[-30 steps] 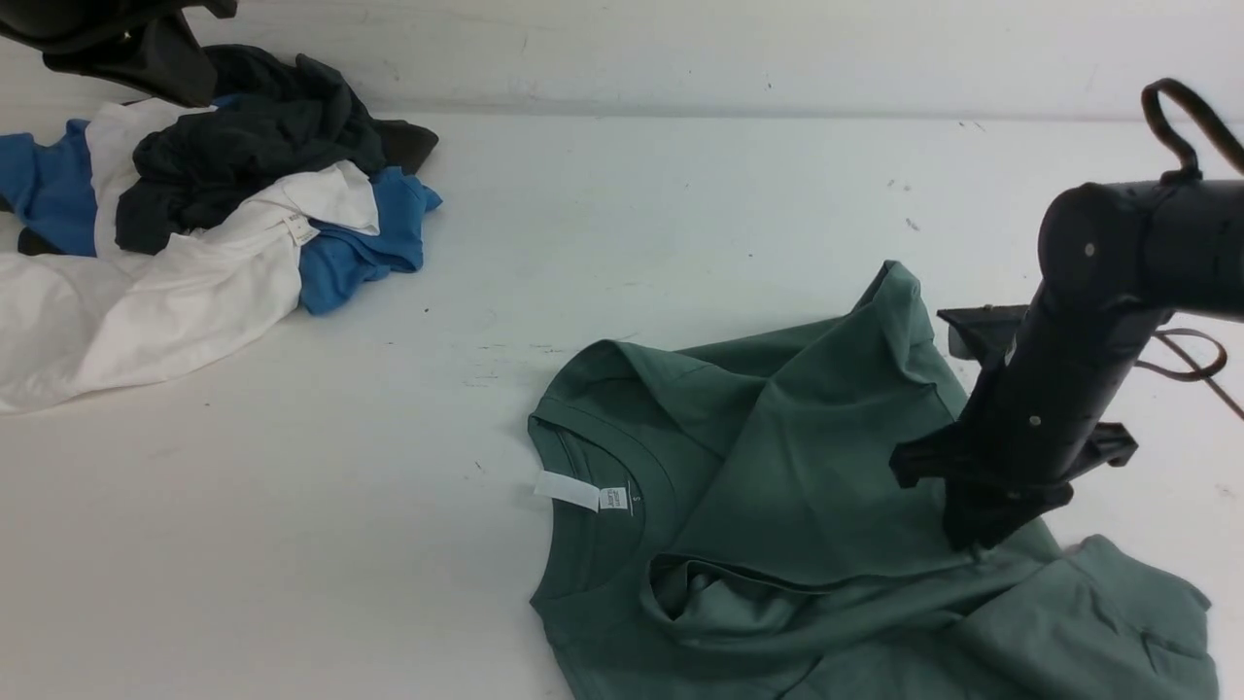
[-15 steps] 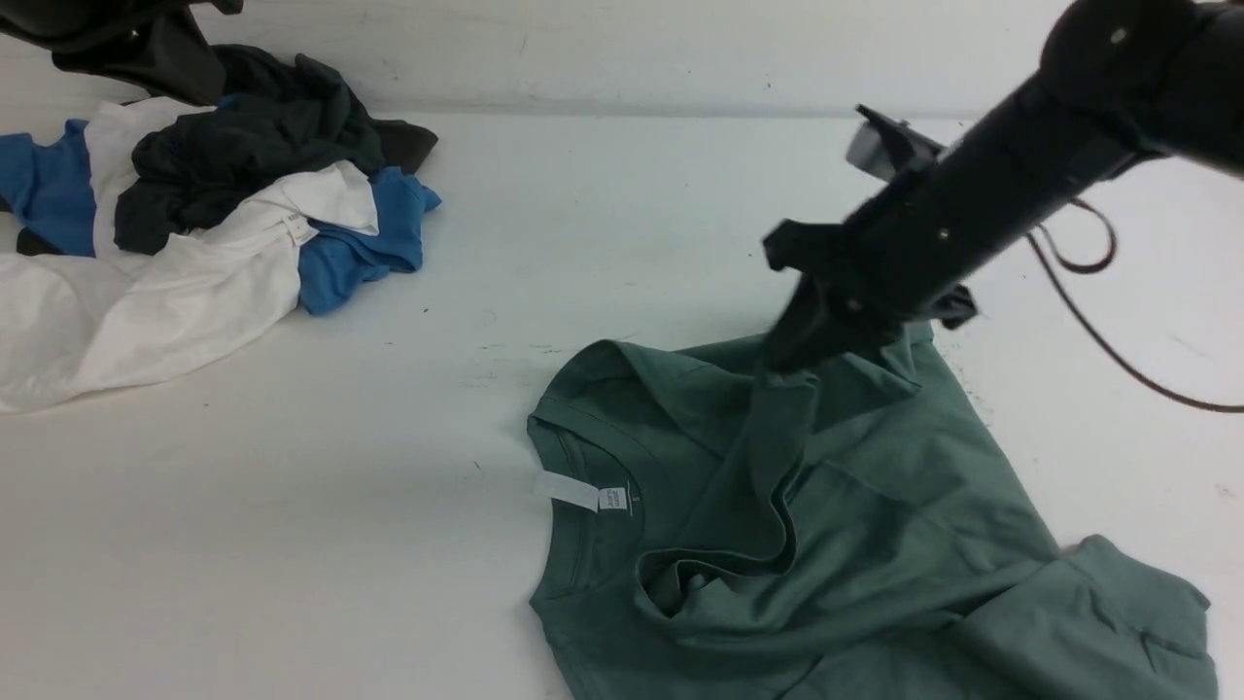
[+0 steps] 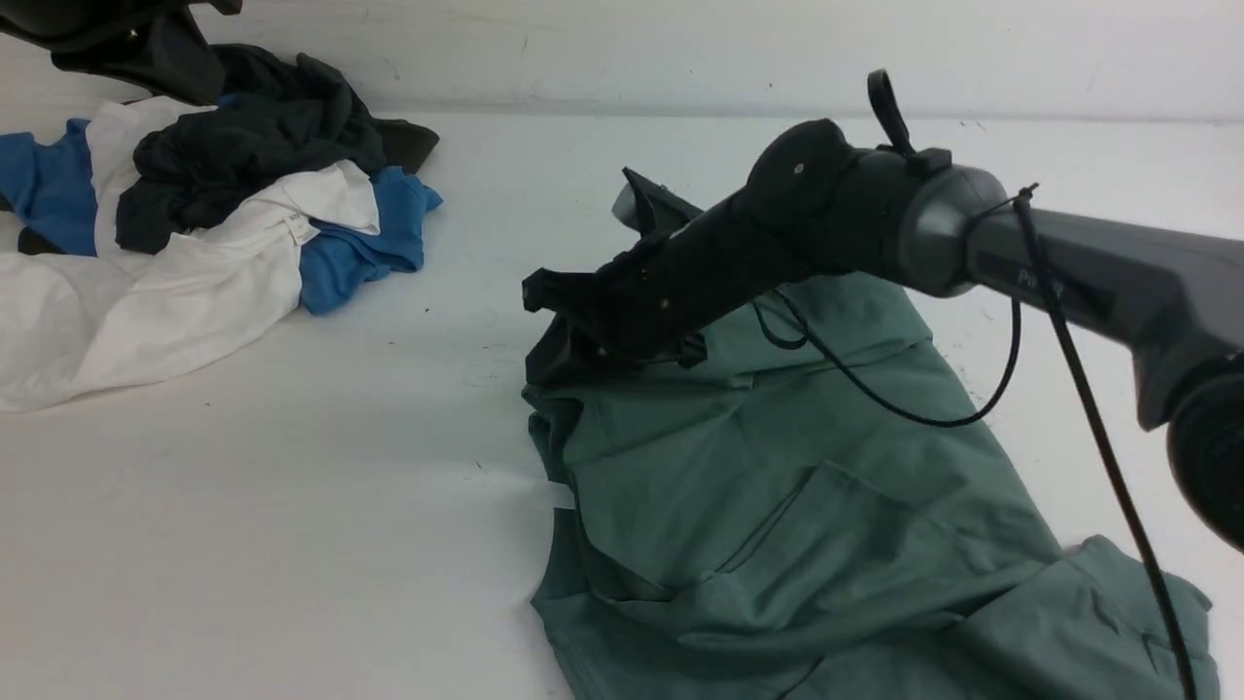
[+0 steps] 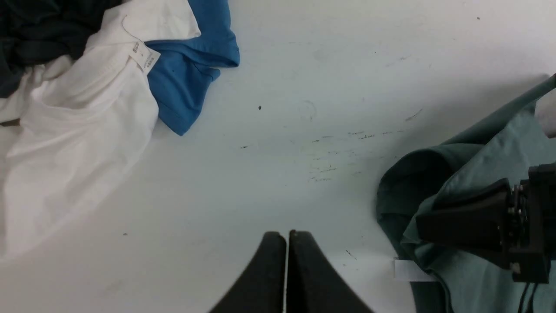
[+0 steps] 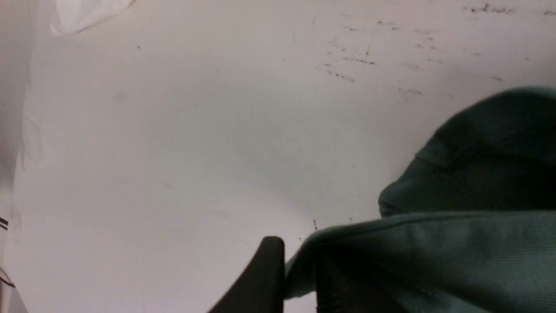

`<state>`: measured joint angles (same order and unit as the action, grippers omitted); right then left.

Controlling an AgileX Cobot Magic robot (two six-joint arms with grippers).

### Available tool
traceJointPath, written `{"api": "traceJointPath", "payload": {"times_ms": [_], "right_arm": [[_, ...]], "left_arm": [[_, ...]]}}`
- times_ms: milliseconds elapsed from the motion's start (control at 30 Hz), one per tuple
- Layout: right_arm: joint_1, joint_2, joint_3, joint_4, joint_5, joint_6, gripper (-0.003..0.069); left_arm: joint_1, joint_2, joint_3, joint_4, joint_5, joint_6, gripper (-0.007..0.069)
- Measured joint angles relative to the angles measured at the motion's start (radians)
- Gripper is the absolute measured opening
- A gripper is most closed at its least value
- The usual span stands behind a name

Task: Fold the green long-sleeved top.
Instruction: Use the right arm to drag the right edge of the fabric to the left and folds it over the left edge

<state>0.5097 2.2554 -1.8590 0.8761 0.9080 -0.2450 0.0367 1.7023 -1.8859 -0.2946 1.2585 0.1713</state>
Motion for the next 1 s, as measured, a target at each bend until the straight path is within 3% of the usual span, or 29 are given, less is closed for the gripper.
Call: {"api": "traceJointPath", "payload": {"times_ms": [200, 233, 333, 367, 467, 567, 800, 1000], "right_arm": [[-0.029, -0.01, -0.127, -0.088, 0.265, -0.025, 0.0374], [-0.033, -0.012, -0.139, -0.096, 0.271, -0.023, 0.0382], [-0.079, -0.067, -0.191, -0.27, 0.309, 0.052, 0.0472], [-0.079, -0.071, -0.192, -0.282, 0.31, 0.056, 0.0475], [-0.101, -0.165, -0.164, -0.496, 0.318, 0.131, 0.0494], [-0.1, -0.272, -0.037, -0.627, 0.32, 0.157, 0.0495], [-0.1, -0.363, 0.298, -0.737, 0.33, 0.124, 0.0495], [-0.1, -0.262, 0.336, -0.765, 0.31, 0.079, 0.0495]], "left_arm": [[0.0, 0.0, 0.0, 0.001, 0.0, 0.0, -0.0003], [0.0, 0.0, 0.0, 0.001, 0.0, 0.0, -0.0003], [0.0, 0.0, 0.0, 0.001, 0.0, 0.0, -0.0003], [0.0, 0.0, 0.0, 0.001, 0.0, 0.0, -0.0003], [0.0, 0.0, 0.0, 0.001, 0.0, -0.001, -0.0003], [0.0, 0.0, 0.0, -0.002, 0.0, -0.002, -0.0003], [0.0, 0.0, 0.0, -0.003, 0.0, -0.002, -0.0003], [0.0, 0.0, 0.0, -0.004, 0.0, -0.003, -0.0003]]}}
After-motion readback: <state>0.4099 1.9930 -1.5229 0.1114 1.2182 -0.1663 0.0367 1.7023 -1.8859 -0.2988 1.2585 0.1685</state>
